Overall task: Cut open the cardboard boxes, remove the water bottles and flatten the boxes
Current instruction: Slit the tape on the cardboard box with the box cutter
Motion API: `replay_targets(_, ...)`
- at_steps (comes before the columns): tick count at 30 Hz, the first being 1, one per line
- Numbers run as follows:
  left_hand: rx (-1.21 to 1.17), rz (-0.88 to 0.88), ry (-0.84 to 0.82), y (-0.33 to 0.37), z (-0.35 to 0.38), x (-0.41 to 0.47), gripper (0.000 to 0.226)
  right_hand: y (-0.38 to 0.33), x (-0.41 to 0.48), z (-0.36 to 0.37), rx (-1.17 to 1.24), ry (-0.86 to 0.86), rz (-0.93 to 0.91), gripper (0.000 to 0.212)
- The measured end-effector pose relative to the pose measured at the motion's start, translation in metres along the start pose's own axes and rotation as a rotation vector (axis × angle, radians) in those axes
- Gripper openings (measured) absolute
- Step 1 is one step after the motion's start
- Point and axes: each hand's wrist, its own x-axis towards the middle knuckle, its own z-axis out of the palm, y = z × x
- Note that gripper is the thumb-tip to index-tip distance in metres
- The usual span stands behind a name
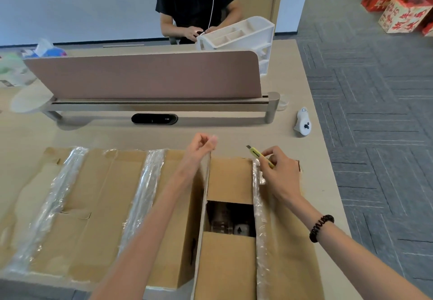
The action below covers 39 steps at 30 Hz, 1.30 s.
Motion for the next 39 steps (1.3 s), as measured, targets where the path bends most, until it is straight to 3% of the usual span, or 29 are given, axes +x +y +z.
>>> replay_targets(4,-0.058,-0.08,0.059,0.004,-0.026,-0.011,0.057,-0.007,-0.004,0.0,-0.004,-0.056,-0.008,0.005)
replay_targets(8,-0.018,-0.062,0.137,0.01,-0.048,-0.023,0.024,-0.009,-0.005,0.0,-0.017,-0.087,-0.003,0.005)
replay_targets(10,0.153,-0.049,0.174,0.003,-0.063,-0.024,0.022,-0.009,-0.006,0.0,-0.023,-0.093,0.001,0.005)
replay_targets(13,0.448,-0.106,0.174,-0.014,-0.079,-0.019,0.042,-0.009,-0.007,-0.002,-0.024,-0.115,0.014,0.004)
replay_targets(16,0.779,-0.148,0.198,-0.025,-0.08,-0.019,0.032,-0.007,-0.009,-0.004,-0.051,-0.139,0.011,0.004)
replay_targets(20,1.177,0.018,0.238,-0.043,-0.058,-0.026,0.048,-0.001,-0.011,-0.009,-0.077,-0.145,0.024,0.003)
replay_targets(24,1.193,0.039,0.02,-0.052,-0.01,-0.025,0.071,0.007,-0.015,-0.019,-0.085,-0.075,0.002,0.005)
replay_targets(26,1.206,0.075,-0.02,-0.054,0.013,-0.02,0.07,0.013,-0.015,-0.026,-0.089,-0.018,-0.001,0.007)
replay_targets(39,1.237,0.138,0.078,-0.059,0.038,-0.01,0.063,0.091,-0.022,-0.051,-0.217,0.304,0.108,0.02)
